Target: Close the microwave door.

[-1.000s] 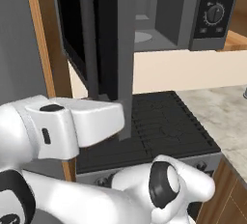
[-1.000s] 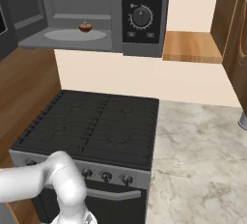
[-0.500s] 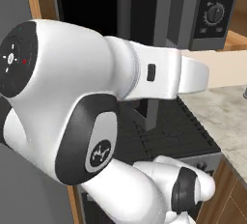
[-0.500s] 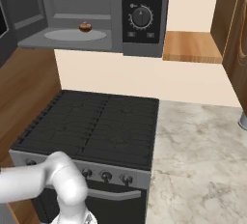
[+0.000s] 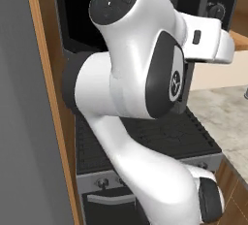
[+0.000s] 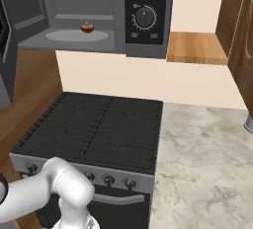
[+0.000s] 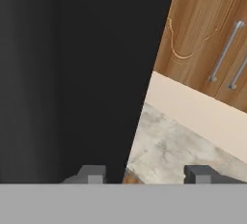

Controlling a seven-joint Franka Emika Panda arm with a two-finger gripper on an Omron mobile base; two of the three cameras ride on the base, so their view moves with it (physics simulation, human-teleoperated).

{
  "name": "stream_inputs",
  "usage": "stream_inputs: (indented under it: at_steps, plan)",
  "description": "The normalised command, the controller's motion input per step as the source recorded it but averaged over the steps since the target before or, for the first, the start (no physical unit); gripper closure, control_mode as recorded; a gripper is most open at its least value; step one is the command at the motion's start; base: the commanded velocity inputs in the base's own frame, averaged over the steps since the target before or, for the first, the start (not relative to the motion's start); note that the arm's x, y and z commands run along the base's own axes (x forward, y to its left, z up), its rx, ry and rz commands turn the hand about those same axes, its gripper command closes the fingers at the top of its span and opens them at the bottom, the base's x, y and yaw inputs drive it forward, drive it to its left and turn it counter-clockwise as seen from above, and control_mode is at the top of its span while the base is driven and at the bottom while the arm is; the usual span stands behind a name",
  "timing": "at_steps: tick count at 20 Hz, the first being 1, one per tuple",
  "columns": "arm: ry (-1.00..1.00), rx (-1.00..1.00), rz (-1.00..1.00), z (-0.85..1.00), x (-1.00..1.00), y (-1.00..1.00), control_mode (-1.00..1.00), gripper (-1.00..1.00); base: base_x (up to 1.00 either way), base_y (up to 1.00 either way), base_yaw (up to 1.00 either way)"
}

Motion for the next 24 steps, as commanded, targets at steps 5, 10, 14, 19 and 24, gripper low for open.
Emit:
stream_inputs:
  at_steps: [5,10,14,19,24]
  plan:
    - [-0.24,0.00,0.00,-0.03,1.00,-0.39,-1.00,-1.00,0.00,0.00,0.00]
    - [-0.27,0.00,0.00,0.00,1.00,-0.37,-1.00,-1.00,0.00,0.00,0.00]
    - [-0.14,0.00,0.00,0.05,1.00,-0.39,-1.00,-1.00,0.00,0.00,0.00]
    - [-0.01,0.00,0.01,0.14,1.00,-0.20,-1.00,-1.00,0.00,0.00,0.00]
    - [0.03,0.03,0.00,0.43,1.00,0.00,-1.00,-1.00,0.00,0.00,0.00]
